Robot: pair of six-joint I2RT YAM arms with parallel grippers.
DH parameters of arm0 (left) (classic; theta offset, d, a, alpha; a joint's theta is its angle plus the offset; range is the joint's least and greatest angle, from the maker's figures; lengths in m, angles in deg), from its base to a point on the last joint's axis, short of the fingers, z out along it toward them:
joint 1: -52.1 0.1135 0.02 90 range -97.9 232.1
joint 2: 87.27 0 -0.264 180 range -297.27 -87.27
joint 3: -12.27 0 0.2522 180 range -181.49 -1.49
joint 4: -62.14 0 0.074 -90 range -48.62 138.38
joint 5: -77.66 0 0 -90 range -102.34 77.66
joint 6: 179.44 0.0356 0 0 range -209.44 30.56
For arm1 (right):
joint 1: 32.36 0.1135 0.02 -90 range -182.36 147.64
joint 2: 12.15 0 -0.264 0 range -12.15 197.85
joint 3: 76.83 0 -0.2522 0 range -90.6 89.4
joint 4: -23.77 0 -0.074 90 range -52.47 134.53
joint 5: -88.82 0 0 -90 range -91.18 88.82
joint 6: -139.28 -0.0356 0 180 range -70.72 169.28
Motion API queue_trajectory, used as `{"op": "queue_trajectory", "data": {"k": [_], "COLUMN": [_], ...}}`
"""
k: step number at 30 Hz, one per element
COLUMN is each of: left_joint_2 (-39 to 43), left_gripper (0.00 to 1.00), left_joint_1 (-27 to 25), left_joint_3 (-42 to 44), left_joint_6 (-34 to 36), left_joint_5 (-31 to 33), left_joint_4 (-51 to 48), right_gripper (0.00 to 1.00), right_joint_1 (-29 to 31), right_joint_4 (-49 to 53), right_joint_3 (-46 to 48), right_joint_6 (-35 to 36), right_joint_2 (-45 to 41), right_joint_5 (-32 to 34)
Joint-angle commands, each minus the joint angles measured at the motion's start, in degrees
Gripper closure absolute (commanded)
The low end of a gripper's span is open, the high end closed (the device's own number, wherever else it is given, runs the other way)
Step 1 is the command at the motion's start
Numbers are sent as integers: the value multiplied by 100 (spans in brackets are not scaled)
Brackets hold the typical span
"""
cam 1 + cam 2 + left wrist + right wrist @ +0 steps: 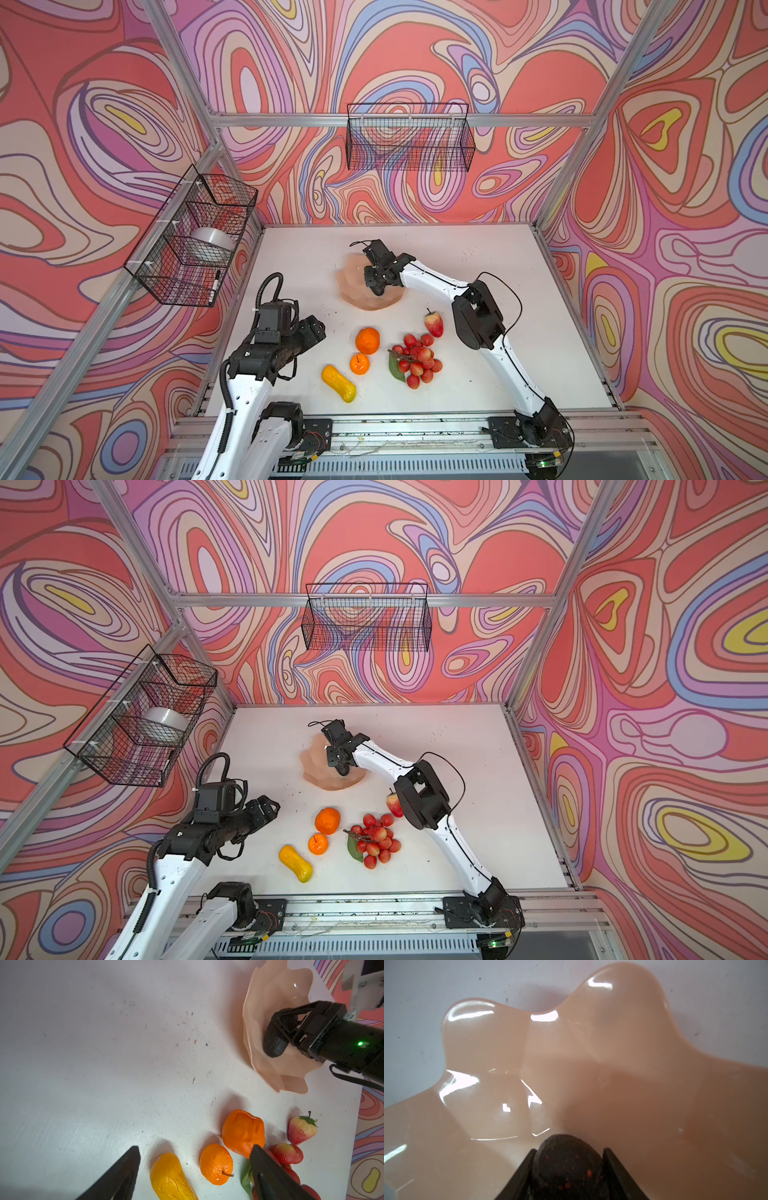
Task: Place and organize the fake fruits in the fruit bowl
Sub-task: 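Carry the avocado into the peach bowl and release it with the right gripper, then grasp the yellow pear-shaped fruit with the left gripper while the right gripper withdraws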
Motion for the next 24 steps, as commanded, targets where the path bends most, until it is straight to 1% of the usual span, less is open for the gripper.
{"op": "queue_trajectory", "data": {"k": [1, 2, 4, 7, 11, 14, 18, 21, 24], "left_joint_2": [123, 153, 177, 41, -75, 36, 172, 56, -288], "left_gripper": [18, 19, 20, 21, 23, 23, 23, 22, 22], "left_joint_1": [-186, -306, -565, -1016, -1682, -2081, -2582, -2850, -3028], "left_joint_3": [127, 126, 98, 124, 338, 504, 774, 853, 853], "left_joint_6": [-385, -446, -579, -855, -1312, -1652, -2091, -2301, -2416], "left_joint_5": [-65, 53, 288, 450, 663, 723, 759, 772, 745], "left_joint_4": [-301, -357, -483, -624, -791, -920, -906, -577, -89], "right_gripper": [36, 33, 25, 15, 6, 3, 1, 2, 2], "right_joint_1": [-12, -14, -11, -24, -58, -63, -74, -80, -81], "right_joint_4": [-49, -222, -437, -684, -1623, -1970, -1906, -1897, -1804], "right_joint_3": [2, 118, 240, 550, 1834, 2702, 3511, 4159, 4572], "right_joint_6": [64, 137, 328, 529, 591, 579, 524, 488, 433], "right_joint_2": [-138, -352, -787, -1612, -3018, -3830, -4601, -5139, -5567], "right_joint_5": [93, 98, 121, 329, 474, 610, 631, 583, 643]}}
